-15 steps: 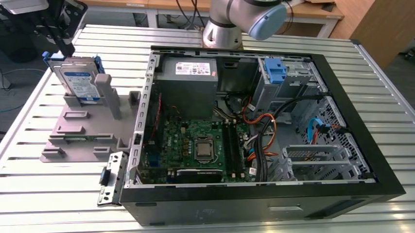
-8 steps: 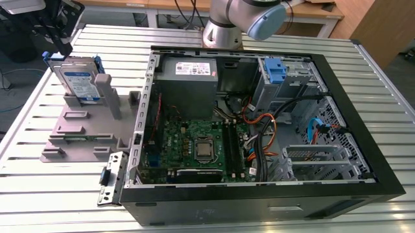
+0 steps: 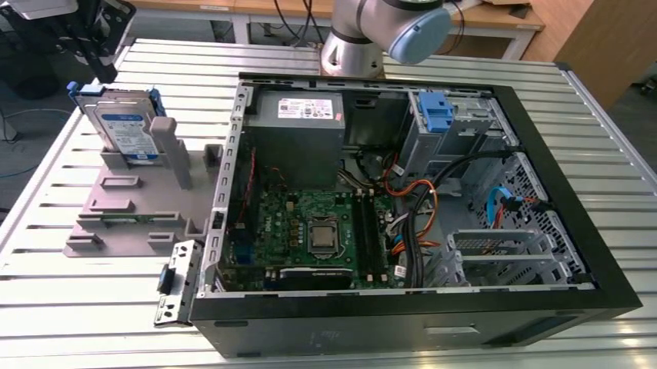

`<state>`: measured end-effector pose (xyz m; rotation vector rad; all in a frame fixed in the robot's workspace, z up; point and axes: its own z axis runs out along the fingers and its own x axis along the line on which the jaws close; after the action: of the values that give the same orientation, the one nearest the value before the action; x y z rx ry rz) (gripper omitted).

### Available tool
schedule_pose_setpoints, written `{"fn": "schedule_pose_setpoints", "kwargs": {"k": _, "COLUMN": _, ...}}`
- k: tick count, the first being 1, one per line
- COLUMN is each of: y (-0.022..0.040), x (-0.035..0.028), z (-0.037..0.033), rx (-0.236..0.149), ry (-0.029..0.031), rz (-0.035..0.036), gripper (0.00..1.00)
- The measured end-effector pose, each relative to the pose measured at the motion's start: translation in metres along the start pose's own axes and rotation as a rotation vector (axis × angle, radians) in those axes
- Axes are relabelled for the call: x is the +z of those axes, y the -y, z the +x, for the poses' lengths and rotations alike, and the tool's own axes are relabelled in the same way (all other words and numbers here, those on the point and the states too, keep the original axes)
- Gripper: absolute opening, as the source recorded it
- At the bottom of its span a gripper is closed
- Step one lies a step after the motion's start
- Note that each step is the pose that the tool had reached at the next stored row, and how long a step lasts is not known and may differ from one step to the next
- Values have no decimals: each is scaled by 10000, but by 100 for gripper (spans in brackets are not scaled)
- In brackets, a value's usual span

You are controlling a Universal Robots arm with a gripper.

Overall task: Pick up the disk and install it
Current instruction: 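Reach for the disk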

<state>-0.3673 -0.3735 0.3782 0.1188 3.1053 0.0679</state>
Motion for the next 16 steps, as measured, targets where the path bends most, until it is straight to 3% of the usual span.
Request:
{"fn": "schedule_pose_setpoints", "kwargs": {"k": 10, "y": -50, "x": 75, "z": 35, "rx": 0, "ry": -1, "rz": 0, "gripper": 11}}
{"fn": "schedule_pose_setpoints", "kwargs": {"k": 16, "y": -51, "x": 79, "z": 36, "rx": 0, "ry": -1, "rz": 0, "gripper": 11}}
